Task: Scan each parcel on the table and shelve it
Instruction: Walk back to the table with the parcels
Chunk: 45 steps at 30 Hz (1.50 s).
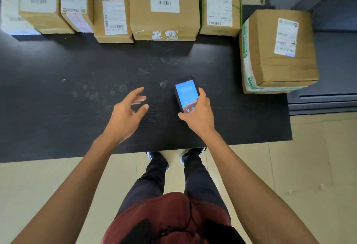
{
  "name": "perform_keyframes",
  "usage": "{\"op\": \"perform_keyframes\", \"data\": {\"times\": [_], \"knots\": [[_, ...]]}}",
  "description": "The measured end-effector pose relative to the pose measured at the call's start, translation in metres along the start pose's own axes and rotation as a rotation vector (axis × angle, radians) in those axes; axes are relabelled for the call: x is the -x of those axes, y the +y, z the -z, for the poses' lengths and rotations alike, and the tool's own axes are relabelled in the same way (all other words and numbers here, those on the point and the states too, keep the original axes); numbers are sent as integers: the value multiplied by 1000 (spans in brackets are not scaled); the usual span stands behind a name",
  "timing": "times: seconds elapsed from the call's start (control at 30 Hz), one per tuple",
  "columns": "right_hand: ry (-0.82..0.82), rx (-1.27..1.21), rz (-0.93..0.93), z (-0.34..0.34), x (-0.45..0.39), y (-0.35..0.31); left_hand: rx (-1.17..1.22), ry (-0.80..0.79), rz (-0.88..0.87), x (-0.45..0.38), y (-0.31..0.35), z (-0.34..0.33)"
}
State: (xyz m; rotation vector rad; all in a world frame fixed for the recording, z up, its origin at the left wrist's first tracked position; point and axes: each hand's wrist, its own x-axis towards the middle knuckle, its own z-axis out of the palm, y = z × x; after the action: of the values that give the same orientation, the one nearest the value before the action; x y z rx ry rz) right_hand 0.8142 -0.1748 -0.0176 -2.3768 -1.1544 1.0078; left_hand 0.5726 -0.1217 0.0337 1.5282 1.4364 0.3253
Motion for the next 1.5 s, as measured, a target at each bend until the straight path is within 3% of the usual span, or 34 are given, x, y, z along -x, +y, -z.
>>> {"op": "perform_keyframes", "data": {"times": [0.5,0.77,1.0,1.27,1.5], "knots": [[194,-195,-66,174,7,71,-54,-154,-215,-44,144,-116],[189,-224,-128,259,2,111,-373,-238,-411,-77,206,-187],[169,-193,-156,296,-3,129,-560,-247,-558,-95,233,-227],[99,-114,-194,314,-16,124,-807,-361,-637,-124,241,-249],[85,-111,-229,315,-35,107,-788,-402,-649,-133,231,-251]]}}
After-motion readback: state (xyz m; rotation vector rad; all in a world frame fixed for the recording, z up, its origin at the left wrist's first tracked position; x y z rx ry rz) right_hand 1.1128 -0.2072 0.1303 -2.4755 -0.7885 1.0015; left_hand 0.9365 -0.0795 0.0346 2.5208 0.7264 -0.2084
